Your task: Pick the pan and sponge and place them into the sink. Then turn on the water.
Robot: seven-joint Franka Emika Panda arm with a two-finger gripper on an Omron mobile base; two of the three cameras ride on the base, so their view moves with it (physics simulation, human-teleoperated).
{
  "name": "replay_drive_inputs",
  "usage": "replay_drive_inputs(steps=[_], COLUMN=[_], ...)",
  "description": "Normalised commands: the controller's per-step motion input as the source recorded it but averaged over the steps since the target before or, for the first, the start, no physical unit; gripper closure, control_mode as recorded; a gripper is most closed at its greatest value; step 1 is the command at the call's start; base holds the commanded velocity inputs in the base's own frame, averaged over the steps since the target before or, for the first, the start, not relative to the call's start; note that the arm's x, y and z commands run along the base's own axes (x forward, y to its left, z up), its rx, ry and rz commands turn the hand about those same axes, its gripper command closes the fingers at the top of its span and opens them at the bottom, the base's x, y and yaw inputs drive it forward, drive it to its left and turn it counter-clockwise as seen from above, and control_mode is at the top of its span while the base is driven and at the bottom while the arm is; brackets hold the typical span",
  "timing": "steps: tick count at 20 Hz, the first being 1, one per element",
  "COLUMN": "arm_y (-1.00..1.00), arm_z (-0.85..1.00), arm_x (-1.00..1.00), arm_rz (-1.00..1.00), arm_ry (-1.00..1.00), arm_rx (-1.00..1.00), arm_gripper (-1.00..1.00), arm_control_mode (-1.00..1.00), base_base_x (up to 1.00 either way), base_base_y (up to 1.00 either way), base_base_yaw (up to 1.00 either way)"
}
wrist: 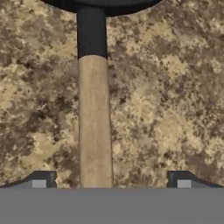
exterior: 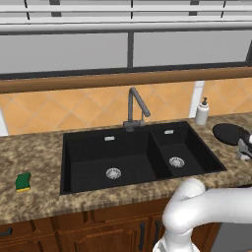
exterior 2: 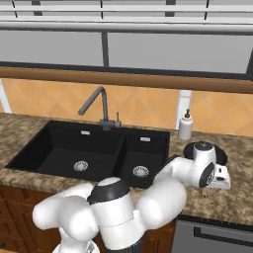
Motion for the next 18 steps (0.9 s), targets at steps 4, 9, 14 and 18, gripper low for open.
replay_drive_inputs(steps=[4,9,14,18], arm_y=[-0.04,-0.03,0.00,0.11], arm_z=[-0.47,-0.67,-0.66,-0.69], arm_x=[0.07,0.15,-0.10,-0.26], arm_rz=[0.00,0.02,0.14,0.20], arm_ry=[0.00,0.01,0.07,0.13], arm_rx=[0.00,0.02,0.11,0.12], arm_gripper=[-1.00,1.00,1.00,1.00], arm_control_mode=[-1.00,-1.00,-1.00,-1.00], base_base_x=[0.00,0.00,0.00,0.00], base_base_y=[0.00,0.00,0.00,0.00], base_base_yaw=[0.00,0.00,0.00,0.00])
